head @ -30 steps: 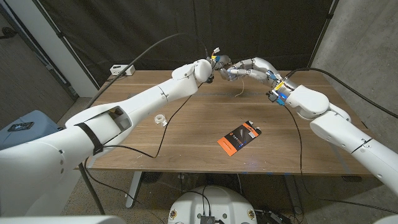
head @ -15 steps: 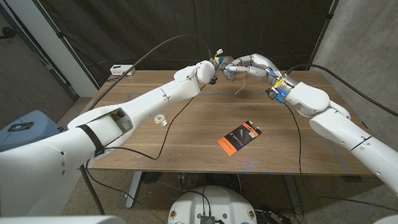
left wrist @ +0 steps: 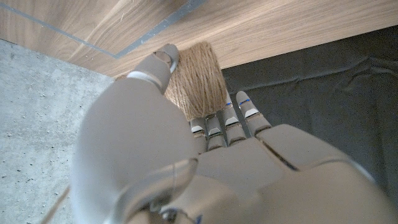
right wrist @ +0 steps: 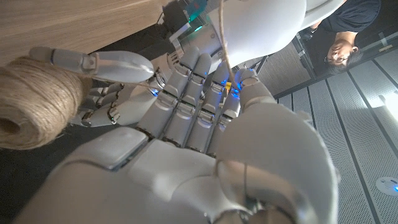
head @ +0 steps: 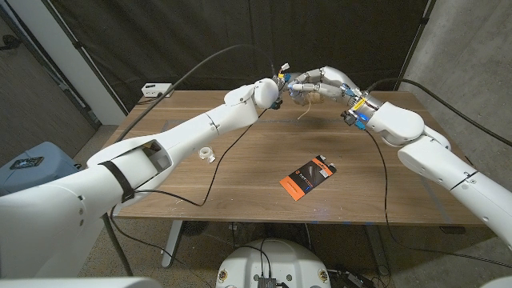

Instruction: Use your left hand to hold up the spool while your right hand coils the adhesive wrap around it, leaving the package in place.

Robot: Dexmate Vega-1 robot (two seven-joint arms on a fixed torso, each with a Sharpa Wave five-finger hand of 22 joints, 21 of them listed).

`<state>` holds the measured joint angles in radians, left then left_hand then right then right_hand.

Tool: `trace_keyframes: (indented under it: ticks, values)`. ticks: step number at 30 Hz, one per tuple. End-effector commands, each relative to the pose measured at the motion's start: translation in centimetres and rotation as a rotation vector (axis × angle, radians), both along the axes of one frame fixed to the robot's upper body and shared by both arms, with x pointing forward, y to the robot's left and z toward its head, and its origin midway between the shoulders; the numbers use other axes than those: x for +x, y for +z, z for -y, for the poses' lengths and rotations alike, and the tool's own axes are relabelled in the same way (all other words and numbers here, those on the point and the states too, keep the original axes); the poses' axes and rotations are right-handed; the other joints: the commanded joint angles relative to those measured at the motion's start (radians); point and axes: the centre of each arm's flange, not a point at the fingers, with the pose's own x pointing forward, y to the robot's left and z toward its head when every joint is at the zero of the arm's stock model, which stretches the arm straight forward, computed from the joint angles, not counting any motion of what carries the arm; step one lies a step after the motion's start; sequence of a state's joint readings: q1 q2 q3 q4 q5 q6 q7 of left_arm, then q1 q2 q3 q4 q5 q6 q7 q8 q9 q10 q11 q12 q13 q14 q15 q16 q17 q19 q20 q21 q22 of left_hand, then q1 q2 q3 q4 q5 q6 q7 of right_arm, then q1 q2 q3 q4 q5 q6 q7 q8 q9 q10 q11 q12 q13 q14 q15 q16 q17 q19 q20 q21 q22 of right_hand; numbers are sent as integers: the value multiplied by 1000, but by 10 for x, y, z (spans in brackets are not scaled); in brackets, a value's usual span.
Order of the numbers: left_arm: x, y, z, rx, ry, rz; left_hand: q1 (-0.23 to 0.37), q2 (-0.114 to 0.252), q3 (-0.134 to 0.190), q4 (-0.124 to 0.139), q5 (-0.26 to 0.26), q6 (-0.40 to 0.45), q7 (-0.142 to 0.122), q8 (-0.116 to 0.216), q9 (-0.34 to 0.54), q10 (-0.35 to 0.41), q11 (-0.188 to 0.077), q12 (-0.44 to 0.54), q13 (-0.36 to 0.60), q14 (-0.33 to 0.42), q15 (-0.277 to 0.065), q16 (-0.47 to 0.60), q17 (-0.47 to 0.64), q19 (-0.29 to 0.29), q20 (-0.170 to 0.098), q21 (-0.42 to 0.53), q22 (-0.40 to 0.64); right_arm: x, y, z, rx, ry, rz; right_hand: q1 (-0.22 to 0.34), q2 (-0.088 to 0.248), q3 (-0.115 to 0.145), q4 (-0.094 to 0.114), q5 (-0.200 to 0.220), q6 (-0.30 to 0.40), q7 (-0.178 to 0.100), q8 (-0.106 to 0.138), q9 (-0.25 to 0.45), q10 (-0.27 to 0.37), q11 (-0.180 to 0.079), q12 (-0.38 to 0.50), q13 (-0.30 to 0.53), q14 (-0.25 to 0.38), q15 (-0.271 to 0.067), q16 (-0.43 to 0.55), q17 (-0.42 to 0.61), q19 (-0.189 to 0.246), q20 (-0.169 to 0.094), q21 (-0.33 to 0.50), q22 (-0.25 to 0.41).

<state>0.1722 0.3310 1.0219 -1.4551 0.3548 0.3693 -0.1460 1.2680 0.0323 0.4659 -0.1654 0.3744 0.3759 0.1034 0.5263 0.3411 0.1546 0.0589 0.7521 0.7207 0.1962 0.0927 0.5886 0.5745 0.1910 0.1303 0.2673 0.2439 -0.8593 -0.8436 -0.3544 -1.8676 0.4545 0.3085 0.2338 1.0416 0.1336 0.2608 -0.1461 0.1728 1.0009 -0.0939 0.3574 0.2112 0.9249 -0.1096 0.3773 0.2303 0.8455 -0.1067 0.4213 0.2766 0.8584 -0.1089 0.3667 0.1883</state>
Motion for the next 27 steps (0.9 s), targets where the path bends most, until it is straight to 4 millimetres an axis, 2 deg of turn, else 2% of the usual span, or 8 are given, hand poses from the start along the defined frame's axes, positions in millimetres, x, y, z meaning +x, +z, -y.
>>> trace_keyframes:
  ticks: [1, 27]
  values:
    - [3, -15, 1, 41, -1, -32, -52, 61, 3, 6, 6, 41, 25, 2, 81, 4, -4, 3, 35, 2, -1, 5, 1, 2, -2, 8, 5, -5, 9, 5, 7, 16, 19, 1, 8, -1, 0, 3, 11, 4, 3, 4, 7, 1, -3, 4, 11, -116, -4, 4, 7, -61, 9, 5]
    - [-5, -26, 2, 46, -50, -50, -57, 61, 4, 5, 8, 43, 21, 0, 83, 2, -8, 1, 36, 5, -7, 4, -2, 1, -6, 10, 5, 0, 24, 11, 15, 28, 31, 0, 9, -1, 0, 2, 9, 6, -4, 5, 7, 3, -8, 6, 14, -114, -8, 9, 2, -60, 13, 5]
